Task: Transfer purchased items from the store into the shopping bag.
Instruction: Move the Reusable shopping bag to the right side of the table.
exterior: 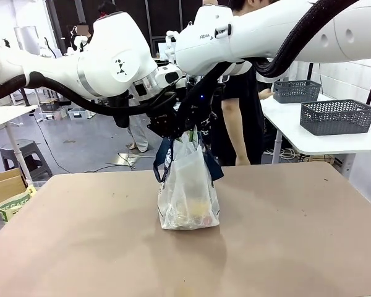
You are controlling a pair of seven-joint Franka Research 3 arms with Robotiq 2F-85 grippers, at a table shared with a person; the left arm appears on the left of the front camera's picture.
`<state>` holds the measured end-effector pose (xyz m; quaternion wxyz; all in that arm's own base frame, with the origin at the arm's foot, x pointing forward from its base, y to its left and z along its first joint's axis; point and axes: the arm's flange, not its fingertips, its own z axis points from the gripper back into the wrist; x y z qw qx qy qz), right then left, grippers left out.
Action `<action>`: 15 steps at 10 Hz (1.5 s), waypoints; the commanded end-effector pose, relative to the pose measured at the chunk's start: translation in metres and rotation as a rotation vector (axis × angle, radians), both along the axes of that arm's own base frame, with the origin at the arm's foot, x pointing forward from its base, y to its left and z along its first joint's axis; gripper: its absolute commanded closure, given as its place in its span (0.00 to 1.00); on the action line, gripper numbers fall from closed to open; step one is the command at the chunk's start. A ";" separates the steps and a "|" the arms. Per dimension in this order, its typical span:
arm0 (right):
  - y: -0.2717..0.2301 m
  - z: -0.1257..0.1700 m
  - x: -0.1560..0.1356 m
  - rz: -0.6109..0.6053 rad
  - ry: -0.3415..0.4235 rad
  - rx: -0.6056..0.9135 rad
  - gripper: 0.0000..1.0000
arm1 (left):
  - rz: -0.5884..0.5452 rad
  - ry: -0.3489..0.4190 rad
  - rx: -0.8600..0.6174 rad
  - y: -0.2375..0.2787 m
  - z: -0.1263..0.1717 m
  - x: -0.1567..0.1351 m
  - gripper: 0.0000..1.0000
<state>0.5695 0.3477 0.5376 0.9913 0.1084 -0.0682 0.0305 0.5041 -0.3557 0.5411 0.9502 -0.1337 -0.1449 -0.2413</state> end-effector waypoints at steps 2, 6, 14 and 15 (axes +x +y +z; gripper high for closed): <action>0.003 0.001 0.002 -0.021 0.005 0.044 1.00 | 0.000 0.000 0.000 0.000 0.000 0.000 1.00; 0.002 0.000 0.006 -0.042 0.011 0.046 1.00 | -0.054 -0.018 -0.064 0.002 0.005 -0.012 0.24; 0.002 -0.002 0.007 -0.054 0.019 0.047 1.00 | -0.024 -0.031 -0.217 0.002 0.003 -0.026 0.00; 0.002 -0.002 0.007 -0.055 0.019 0.047 1.00 | -0.025 -0.034 -0.221 0.001 0.003 -0.027 0.00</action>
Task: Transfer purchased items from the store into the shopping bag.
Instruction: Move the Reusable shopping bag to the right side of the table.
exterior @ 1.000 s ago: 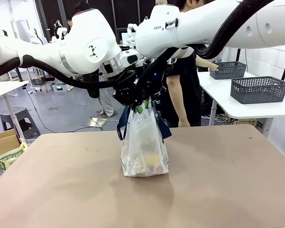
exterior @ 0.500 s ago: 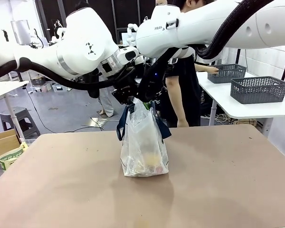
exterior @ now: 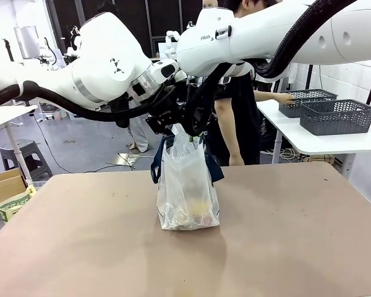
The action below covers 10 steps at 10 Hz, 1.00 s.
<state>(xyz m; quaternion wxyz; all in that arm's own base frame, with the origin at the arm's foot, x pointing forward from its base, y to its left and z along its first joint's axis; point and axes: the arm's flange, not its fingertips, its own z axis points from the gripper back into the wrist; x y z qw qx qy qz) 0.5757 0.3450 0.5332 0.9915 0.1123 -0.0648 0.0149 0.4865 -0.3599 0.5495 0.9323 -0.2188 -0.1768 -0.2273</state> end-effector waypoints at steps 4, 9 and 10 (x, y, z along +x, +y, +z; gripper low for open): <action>0.009 0.000 0.001 -0.021 0.002 0.064 1.00 | -0.039 0.010 0.018 -0.010 -0.020 -0.008 0.00; 0.012 -0.004 0.003 -0.012 0.005 0.069 1.00 | 0.003 -0.036 -0.071 -0.003 -0.013 -0.014 0.00; 0.013 -0.004 0.003 -0.008 0.000 0.066 1.00 | 0.011 -0.036 -0.093 0.000 -0.013 -0.013 0.00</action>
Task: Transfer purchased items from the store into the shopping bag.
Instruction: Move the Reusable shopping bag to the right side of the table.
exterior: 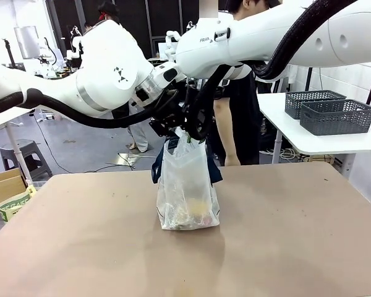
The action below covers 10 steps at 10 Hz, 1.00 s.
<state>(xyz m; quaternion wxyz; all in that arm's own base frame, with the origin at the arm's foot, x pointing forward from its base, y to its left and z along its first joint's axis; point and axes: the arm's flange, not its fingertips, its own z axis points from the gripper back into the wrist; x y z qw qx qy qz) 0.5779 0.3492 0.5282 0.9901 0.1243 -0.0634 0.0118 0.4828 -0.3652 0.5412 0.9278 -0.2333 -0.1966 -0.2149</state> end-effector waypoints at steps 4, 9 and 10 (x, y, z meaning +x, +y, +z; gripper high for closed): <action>0.009 0.001 -0.001 0.000 -0.008 0.039 1.00 | -0.017 0.018 -0.078 0.005 -0.009 -0.007 0.00; 0.010 0.001 -0.002 -0.001 -0.008 0.046 1.00 | -0.031 0.047 0.056 -0.008 -0.022 -0.013 0.00; 0.010 0.001 -0.002 0.000 -0.008 0.047 1.00 | -0.015 0.040 0.097 -0.006 -0.022 -0.015 0.00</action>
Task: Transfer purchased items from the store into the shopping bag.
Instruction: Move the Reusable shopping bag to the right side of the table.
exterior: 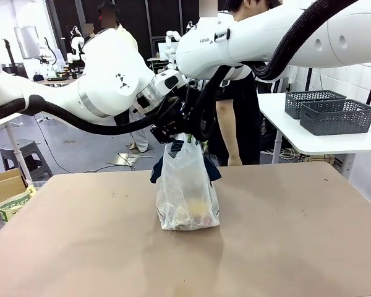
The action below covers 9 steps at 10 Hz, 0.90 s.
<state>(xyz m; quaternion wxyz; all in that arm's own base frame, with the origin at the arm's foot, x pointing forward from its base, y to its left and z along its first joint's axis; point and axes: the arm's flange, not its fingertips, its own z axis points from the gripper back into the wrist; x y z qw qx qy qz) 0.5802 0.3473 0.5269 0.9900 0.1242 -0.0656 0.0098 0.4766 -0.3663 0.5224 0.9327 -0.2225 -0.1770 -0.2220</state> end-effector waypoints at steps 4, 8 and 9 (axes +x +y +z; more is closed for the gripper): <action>0.011 0.002 -0.005 0.007 -0.003 0.047 1.00 | 0.024 -0.027 0.129 -0.006 -0.002 -0.011 0.42; 0.010 0.001 -0.003 0.009 0.005 0.050 1.00 | 0.055 -0.054 0.136 -0.001 0.002 -0.016 1.00; 0.009 0.001 -0.003 0.009 0.007 0.053 1.00 | 0.061 -0.055 0.130 0.002 0.003 -0.017 1.00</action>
